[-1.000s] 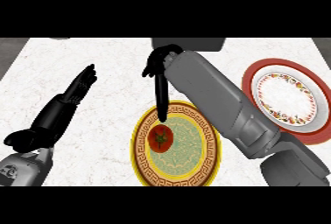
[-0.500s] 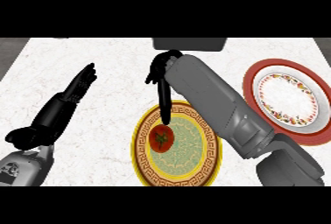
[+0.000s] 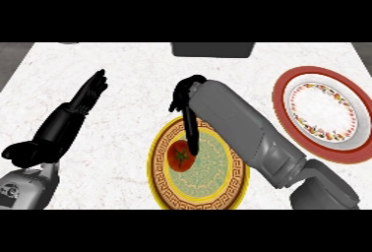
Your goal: Pick the tomato from the plate and place it in the plate
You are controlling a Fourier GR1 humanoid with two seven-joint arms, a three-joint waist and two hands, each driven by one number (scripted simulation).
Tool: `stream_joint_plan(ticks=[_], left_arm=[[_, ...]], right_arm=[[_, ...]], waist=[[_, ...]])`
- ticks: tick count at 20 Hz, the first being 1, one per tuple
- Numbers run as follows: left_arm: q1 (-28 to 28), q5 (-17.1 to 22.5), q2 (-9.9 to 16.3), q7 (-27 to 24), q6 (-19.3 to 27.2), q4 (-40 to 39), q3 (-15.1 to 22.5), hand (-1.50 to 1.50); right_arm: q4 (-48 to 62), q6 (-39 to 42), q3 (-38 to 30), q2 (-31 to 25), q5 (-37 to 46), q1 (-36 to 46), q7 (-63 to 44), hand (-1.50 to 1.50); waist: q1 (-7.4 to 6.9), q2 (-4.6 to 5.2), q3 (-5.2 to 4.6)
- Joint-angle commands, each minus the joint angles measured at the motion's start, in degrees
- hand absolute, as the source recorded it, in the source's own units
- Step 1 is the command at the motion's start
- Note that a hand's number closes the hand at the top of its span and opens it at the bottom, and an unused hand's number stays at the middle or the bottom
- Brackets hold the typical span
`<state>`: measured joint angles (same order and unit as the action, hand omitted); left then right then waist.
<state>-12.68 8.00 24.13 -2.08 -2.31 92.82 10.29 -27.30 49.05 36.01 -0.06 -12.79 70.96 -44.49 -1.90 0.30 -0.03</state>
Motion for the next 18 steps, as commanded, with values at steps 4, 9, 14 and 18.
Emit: stream_joint_plan(ticks=[4,9,14,18], left_arm=[[0.3,-2.4,-2.3,1.5,0.6,1.7,0.2,0.00],[-0.4,-0.9,-1.2,-0.3,-2.9,-1.6,-2.6,0.00],[0.1,-1.4,-0.5,-2.8,-4.4,-3.0,-4.6,0.00],[0.4,-4.1,-3.8,3.0,-1.2,2.5,-1.3,0.00]], right_arm=[[-6.4,1.3,4.5,0.1,-3.9,-5.8,-5.3,-1.50],[-6.1,2.4,8.4,0.0,-4.9,-8.7,-2.7,-1.50],[-7.5,0.9,12.5,0.0,-3.8,-10.4,-0.9,-1.50],[-11.7,-2.1,14.9,0.0,-4.9,-13.4,-3.7,-1.50]], waist=[[0.66,-0.27,0.01],[0.38,0.00,0.00],[0.04,0.15,0.00],[0.44,-0.16,0.04]])
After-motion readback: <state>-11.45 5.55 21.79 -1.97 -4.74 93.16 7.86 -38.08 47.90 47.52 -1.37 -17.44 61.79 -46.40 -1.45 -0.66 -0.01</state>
